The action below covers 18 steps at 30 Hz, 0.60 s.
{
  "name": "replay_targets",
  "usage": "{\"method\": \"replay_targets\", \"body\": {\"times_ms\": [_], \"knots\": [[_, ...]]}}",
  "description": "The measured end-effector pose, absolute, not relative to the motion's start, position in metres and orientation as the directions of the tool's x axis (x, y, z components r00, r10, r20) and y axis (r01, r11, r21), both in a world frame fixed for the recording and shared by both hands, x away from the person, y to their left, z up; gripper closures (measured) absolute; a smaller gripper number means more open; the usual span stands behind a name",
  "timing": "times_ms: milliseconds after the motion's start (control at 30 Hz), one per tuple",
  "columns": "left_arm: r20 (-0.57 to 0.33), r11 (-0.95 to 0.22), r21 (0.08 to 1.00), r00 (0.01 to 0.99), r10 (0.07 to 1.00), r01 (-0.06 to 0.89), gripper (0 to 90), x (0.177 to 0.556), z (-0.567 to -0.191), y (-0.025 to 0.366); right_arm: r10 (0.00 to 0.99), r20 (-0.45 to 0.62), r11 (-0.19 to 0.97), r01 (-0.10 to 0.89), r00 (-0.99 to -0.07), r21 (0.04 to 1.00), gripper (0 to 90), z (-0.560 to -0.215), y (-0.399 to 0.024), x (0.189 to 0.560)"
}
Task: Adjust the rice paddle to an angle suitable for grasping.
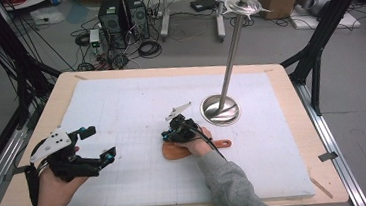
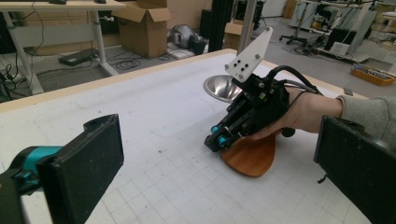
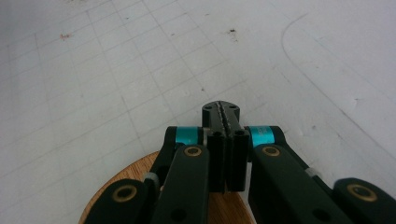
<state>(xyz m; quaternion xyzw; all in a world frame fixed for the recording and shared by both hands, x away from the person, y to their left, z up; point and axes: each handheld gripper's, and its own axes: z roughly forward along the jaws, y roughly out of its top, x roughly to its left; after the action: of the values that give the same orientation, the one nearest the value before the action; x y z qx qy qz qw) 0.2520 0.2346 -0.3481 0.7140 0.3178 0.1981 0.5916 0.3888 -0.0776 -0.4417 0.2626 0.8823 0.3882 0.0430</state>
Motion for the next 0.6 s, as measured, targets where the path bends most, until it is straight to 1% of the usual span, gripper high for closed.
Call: {"method": "replay_targets", "body": {"times_ms": [200,600], "knots": [[-0.091,-0.104,0.97,0.72,0.688,0.222,1.9,0.253,-0.349,0.234,0.487,0.131,0.579,0.431,-0.864,0.692,89.7,-0.44,-0.078,0.386],[-0.091,-0.112,0.968,0.731,0.676,0.224,1.9,0.256,-0.349,0.228,0.444,0.075,0.666,0.385,-0.893,0.639,89.7,-0.433,-0.079,0.367]]}}
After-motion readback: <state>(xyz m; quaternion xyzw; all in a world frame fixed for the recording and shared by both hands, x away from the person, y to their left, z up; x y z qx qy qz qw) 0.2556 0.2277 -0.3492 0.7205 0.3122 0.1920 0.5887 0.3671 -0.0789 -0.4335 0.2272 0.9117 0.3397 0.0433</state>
